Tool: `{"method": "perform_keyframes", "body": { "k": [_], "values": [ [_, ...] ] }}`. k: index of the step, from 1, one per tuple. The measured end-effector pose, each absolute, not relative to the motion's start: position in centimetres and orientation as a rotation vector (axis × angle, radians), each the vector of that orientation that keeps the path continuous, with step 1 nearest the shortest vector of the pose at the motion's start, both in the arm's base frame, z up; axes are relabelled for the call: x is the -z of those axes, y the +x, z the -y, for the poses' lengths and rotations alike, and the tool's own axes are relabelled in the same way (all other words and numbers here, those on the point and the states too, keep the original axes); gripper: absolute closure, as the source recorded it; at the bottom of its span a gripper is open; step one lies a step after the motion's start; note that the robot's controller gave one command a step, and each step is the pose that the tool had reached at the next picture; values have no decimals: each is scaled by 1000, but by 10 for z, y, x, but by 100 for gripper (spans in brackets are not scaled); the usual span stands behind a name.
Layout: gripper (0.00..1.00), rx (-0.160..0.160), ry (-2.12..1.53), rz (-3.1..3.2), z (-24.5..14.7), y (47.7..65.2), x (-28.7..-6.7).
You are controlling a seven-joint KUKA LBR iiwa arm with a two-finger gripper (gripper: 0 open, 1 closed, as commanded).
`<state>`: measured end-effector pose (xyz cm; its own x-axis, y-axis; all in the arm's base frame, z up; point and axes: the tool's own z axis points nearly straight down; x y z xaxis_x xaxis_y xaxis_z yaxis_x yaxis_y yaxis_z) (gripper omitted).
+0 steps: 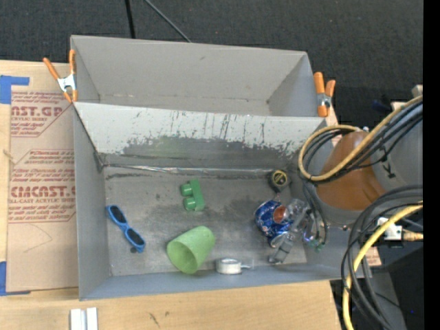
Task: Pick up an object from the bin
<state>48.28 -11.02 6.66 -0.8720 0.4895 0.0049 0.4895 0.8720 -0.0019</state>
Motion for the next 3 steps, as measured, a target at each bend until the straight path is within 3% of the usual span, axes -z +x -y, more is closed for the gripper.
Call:
{"method": "perform_keyframes", "body": {
  "k": [1, 2, 3],
  "values": [
    [100, -1, -792, 3034, 110, 483, -67],
    [100, 0, -793, 3041, 110, 483, -85],
    [100, 1, -793, 3048, 110, 485, -160]
  ]
}}
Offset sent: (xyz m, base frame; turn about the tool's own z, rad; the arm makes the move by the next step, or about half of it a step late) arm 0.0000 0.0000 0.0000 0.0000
